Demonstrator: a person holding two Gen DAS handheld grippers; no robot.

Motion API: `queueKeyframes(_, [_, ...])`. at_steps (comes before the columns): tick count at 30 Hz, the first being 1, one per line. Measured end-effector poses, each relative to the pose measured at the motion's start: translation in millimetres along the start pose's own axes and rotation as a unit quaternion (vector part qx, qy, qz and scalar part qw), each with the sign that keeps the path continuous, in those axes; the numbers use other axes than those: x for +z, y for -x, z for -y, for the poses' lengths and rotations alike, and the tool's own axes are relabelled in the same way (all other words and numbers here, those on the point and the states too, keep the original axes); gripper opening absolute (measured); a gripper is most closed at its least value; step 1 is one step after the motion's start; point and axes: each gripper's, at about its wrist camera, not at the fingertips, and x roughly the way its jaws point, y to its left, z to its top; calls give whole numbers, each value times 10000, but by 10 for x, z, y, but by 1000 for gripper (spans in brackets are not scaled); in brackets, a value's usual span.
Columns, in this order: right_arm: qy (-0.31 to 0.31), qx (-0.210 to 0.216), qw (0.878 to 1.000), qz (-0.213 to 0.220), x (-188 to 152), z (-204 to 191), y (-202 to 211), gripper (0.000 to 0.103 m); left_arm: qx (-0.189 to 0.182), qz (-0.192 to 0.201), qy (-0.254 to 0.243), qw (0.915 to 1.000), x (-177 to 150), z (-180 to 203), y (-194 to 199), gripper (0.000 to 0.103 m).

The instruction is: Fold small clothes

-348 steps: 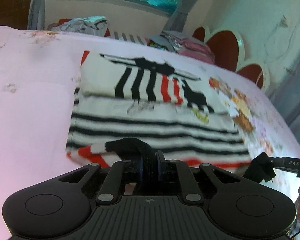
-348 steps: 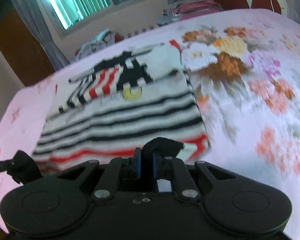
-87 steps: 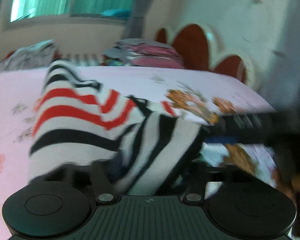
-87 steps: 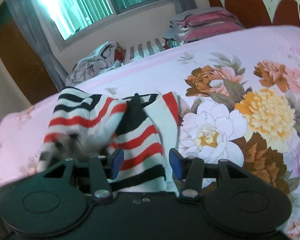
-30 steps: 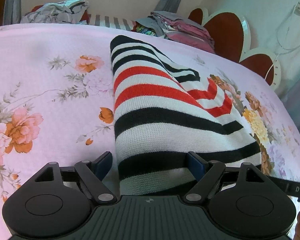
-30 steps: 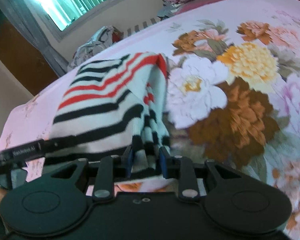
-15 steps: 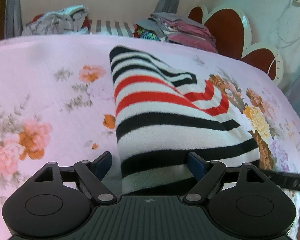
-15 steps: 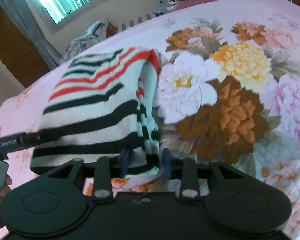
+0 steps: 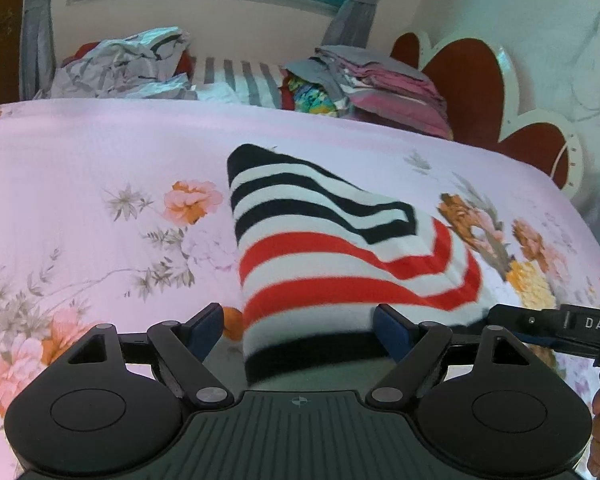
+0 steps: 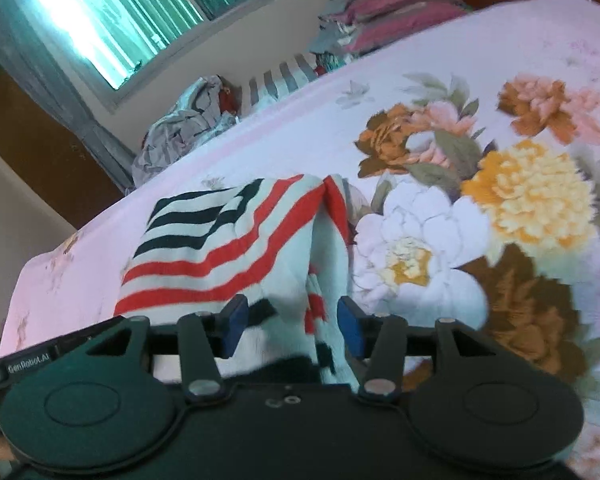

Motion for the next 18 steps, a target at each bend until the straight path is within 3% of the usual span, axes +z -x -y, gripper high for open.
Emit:
queueKeyframes(2, [-24,39,9999,-118,21,-4,-112,41,11,-7,42,10000,23,-15,-91,81])
queueKeyframes(3, [10,54,9998,-194,19,-26,-164,32,14,-28,68,10000,28,-16,-129,81])
queueKeyframes(5, [338,-100,9993,-143,-8,-106,-196,23,-18,-85,118,9999,22,-25,-206,81])
queueKeyframes(9, [1012,-561,9927,346,-108,-213,-66,10,-107,-121,120,9998,-11,19,-287,81])
queueKeyframes(11, [1017,-755,9915,306,-169,-136,-140,10,-149,-125,136,9997,-38,46,-319,81])
queueKeyframes(14, [1031,-713,9915,338,-148,-172,-125,11,-160,-151,202,9996,-43,36,-350,81])
queueKeyframes(18, [696,-278,9967,316,19,-132,-41,25,-129,-69,182,9997,70,11,-284,81])
